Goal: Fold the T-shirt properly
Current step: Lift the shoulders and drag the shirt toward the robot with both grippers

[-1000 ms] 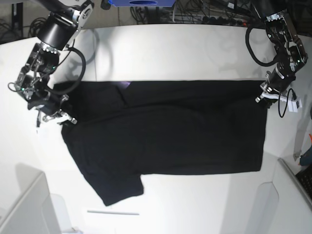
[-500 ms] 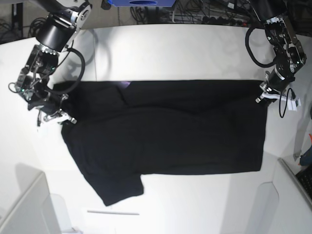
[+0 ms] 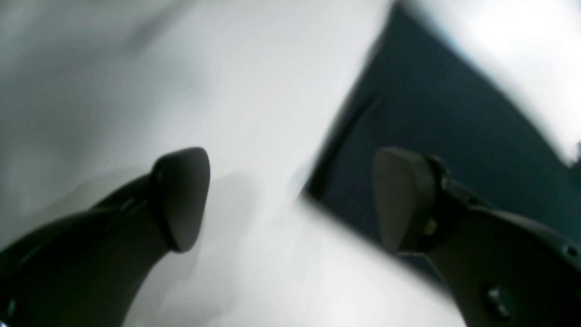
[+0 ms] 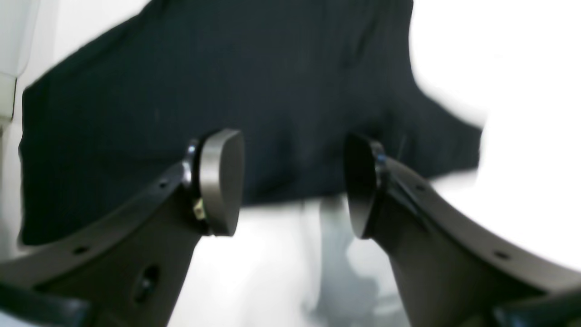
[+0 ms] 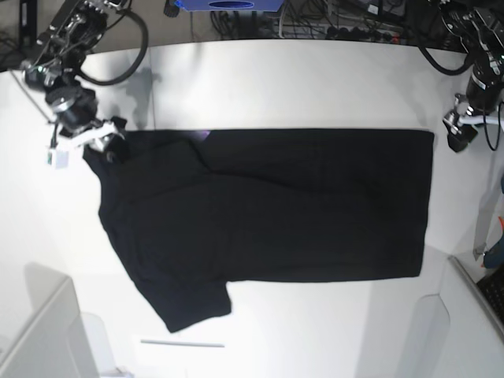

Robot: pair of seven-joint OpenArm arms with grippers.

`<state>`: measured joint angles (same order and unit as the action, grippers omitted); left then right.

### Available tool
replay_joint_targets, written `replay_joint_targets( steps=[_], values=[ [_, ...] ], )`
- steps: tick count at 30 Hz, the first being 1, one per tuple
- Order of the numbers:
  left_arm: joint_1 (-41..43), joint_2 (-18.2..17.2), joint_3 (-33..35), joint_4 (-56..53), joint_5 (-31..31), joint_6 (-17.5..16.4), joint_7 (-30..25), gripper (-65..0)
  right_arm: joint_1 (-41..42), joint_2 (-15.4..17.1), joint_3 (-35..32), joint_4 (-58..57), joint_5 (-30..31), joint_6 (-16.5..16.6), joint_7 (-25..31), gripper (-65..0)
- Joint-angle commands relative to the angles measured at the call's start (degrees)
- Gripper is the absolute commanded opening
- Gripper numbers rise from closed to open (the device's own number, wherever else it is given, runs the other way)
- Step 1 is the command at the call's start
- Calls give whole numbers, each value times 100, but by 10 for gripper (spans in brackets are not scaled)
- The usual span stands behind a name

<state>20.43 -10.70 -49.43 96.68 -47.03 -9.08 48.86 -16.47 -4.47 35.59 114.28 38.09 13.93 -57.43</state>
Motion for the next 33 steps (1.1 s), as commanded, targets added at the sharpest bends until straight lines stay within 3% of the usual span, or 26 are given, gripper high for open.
replay_joint_targets(
  steps=[1,3,5,11,17,22,23,25,27,29,31,33],
  values=[
    [-25,-69,-20,-73,-155,-248,-99,-110,-98,-85,172,31,11,-9,279,-318],
    [-43,-60,-20,-539,-155,-643,-99,-110,-362,-243,304,-188,11,9,604,-317],
    [-183,-51,24,-811,-155,-749,-99,-110,-397,-243,322,-487,11,9,903,-317],
    [-614,-69,490,-1304,-128,-740,-99,-110,-212,-243,375,-1393,11,9,1176,-315],
    [-1133,142,657,-1506,900,-740,-99,-110,289,-261,753,-2298,20,-26,1466,-315],
    [-1185,301,675,-1541,1146,-740,-99,-115,693,-173,1069,-2870,-15,-26,1466,-318],
    [-1185,336,675,-1541,1155,-749,-99,-140,737,-102,1043,-2958,-15,-26,1457,-321],
    [-1194,362,675,-1541,1155,-749,-99,-253,816,-67,1052,-3125,-15,-26,1484,-323],
    [-1265,353,675,-1594,1164,-749,-91,-454,878,-59,1104,-3239,-15,-26,1501,-341],
    [-1300,327,675,-1761,1164,-749,-91,-650,886,-59,1113,-3256,-15,-9,1519,-435],
    [-1300,318,675,-1893,1164,-749,-91,-650,834,-59,1113,-3248,11,26,1695,-615],
    [-1238,309,675,-1884,1164,-758,-73,-650,728,-76,1113,-3204,11,26,1774,-650]
  ],
)
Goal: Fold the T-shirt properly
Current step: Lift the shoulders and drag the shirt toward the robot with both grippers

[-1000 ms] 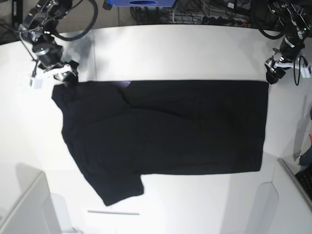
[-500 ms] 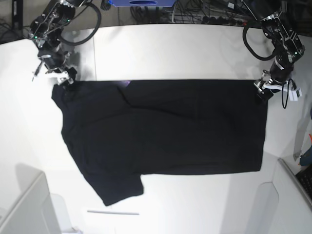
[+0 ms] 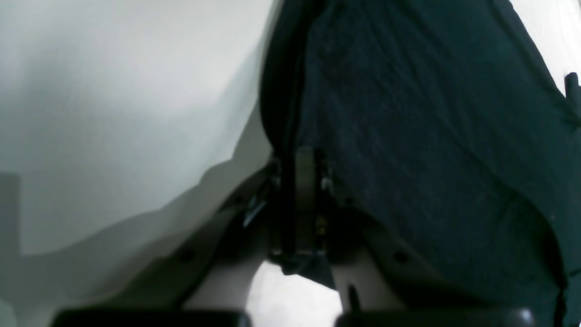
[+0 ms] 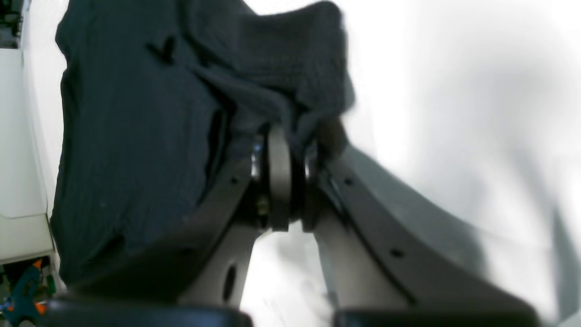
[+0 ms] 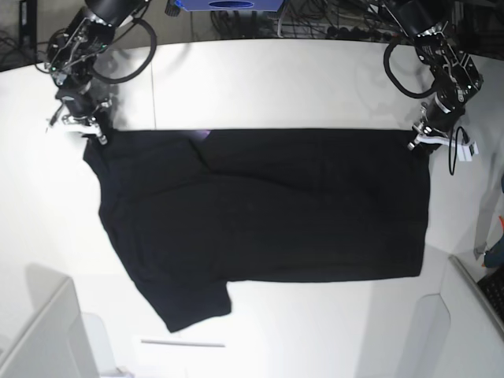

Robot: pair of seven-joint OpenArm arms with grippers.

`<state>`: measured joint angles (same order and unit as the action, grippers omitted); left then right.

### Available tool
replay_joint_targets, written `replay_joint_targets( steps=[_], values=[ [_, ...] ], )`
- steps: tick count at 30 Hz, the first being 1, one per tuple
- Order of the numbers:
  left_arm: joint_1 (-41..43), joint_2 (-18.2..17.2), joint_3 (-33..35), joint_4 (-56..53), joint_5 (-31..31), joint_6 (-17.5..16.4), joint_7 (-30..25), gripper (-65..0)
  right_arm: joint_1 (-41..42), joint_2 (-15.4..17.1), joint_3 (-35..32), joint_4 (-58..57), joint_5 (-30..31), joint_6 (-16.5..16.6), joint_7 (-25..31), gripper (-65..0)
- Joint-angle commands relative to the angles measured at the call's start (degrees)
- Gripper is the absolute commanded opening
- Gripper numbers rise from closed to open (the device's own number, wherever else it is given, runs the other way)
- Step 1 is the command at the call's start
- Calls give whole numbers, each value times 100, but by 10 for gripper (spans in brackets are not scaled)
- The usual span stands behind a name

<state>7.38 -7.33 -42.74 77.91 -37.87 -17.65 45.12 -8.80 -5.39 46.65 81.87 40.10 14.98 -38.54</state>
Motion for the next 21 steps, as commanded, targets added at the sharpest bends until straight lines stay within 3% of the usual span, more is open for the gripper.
replay_joint_targets(
  steps=[1,8,12,16,21],
  values=[
    [163,-54,6,64,248,90,301,-650,-100,7,7,126,-181,-79,-115,-650],
    [1271,-352,-3,952,213,90,310,-650,-1111,-134,7,1251,-172,-87,-827,-650],
    [1966,-388,-29,1304,204,90,310,-650,-1815,-151,-2,1550,382,-87,-1011,-650],
    [2344,-396,-47,1356,204,90,292,-650,-2342,-116,-2,1567,856,-87,-950,-650],
    [2414,-388,-47,1365,204,90,292,-650,-2395,-107,-10,1576,865,-87,-959,-650]
  ],
)
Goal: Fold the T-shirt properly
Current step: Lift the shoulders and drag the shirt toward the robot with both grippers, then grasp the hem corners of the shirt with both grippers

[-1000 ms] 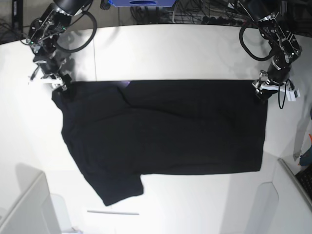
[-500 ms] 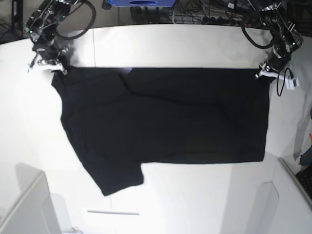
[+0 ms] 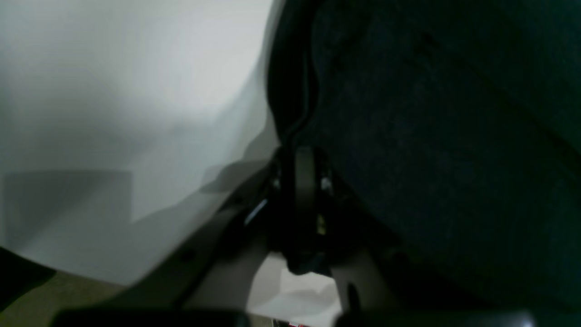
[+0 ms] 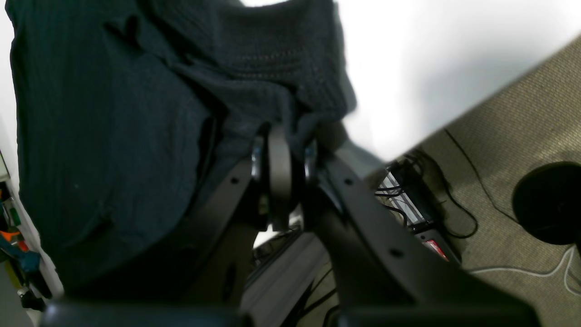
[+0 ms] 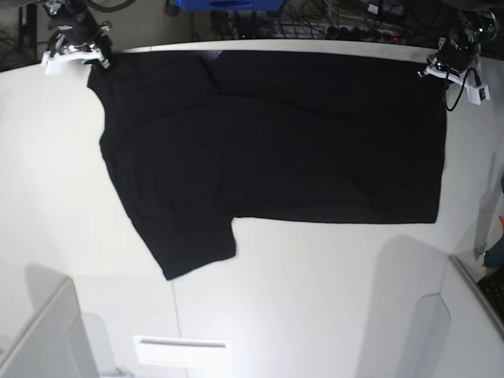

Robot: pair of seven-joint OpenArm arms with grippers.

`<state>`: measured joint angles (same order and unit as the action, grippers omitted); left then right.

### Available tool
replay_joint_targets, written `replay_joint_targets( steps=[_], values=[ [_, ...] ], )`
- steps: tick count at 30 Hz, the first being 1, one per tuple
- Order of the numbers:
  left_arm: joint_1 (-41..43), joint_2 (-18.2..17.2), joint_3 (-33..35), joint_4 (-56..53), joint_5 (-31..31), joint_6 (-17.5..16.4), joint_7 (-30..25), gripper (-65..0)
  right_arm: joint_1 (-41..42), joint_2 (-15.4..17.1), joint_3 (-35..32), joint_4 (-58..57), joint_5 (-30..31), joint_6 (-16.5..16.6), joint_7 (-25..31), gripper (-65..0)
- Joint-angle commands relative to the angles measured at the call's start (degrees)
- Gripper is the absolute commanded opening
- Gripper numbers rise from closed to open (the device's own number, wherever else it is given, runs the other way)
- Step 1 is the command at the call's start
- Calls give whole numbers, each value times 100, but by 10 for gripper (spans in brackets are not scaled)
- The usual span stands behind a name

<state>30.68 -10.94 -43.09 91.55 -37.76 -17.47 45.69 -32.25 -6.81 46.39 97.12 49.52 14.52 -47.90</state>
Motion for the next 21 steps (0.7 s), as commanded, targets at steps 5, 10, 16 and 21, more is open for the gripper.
replay_joint_targets(
  steps=[5,10,16,21],
  values=[
    [93,-18,-12,1,193,73,253,-650,-50,35,25,59,-77,-41,-67,-650],
    [207,-18,-21,98,193,73,253,-650,-76,35,25,209,-77,-33,-67,-650],
    [339,219,-522,810,185,64,253,-285,-208,35,33,912,-77,-33,-14,-329],
    [154,307,-1181,1672,185,64,262,-135,-182,17,376,1404,-77,-33,179,-336]
  ],
)
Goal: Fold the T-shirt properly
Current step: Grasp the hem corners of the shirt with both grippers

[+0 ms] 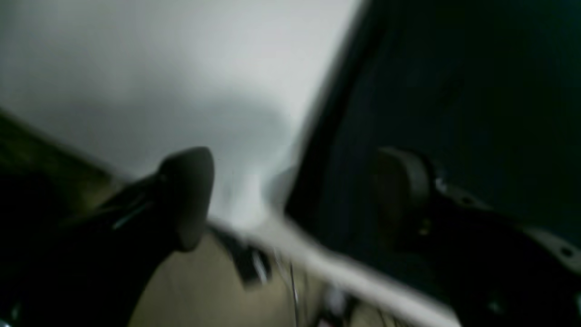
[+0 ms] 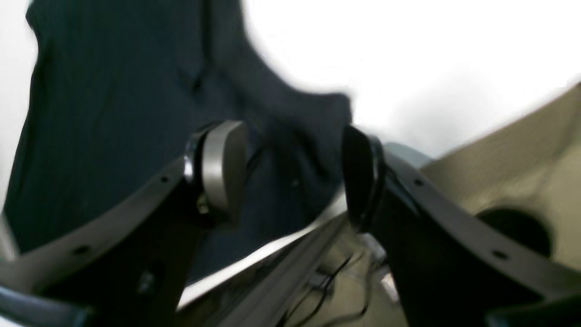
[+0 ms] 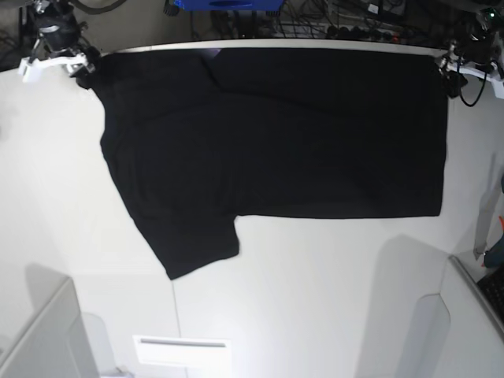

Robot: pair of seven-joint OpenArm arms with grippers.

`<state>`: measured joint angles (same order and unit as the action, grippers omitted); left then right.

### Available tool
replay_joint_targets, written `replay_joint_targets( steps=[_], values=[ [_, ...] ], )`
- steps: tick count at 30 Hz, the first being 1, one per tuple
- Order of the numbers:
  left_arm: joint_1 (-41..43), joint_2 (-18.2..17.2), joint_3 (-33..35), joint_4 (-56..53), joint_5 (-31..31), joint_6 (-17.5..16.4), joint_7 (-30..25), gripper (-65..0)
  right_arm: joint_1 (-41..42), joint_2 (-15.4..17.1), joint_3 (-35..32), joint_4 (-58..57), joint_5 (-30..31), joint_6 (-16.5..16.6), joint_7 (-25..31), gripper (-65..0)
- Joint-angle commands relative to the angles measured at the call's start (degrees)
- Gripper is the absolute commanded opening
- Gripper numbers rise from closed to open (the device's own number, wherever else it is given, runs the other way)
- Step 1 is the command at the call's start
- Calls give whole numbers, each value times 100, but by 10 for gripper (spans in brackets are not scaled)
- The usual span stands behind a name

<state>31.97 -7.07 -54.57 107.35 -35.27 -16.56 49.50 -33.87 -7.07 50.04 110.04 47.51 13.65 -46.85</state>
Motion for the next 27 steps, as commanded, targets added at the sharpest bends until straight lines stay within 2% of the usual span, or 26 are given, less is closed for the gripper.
replay_joint_targets(
  steps=[1,3,4,6,8,13,14,16,20,25,27],
  values=[
    [-45,-106,-183,232,-65,-28,-119,-143,33,70,20,236,124,46,215,-336],
    [-150,-115,-394,408,-65,-28,-119,-166,261,272,-6,376,98,46,329,-332],
    [-238,-124,-429,461,-65,-28,-119,-184,499,527,-129,368,54,20,276,-332],
    [-379,-256,-429,469,-65,-28,-119,-252,1167,1019,-683,121,-271,11,48,-333],
    [-493,-475,-412,443,-65,-28,-110,-351,1870,1309,-1193,-213,-676,2,-155,-333],
    [-731,-818,-412,408,-38,-28,-110,-647,3796,1485,-2424,-1558,-1836,11,-480,-330],
    [-731,-862,-412,390,-56,-28,-110,-650,4165,1485,-2617,-1927,-2003,28,-445,-330],
    [-748,-897,-412,364,-56,-28,-110,-650,4842,1476,-2951,-2788,-2267,37,-366,-329],
    [-713,-941,-412,337,-38,-28,-110,-638,6037,1494,-3417,-4591,-2663,11,206,-329],
    [-695,-976,-412,197,-56,-28,-110,-258,7277,1503,-3769,-7008,-3454,11,795,-245],
    [-748,-985,-412,-58,-56,-28,-110,-186,7461,1494,-3769,-7615,-3586,28,1085,-248]
  ],
)
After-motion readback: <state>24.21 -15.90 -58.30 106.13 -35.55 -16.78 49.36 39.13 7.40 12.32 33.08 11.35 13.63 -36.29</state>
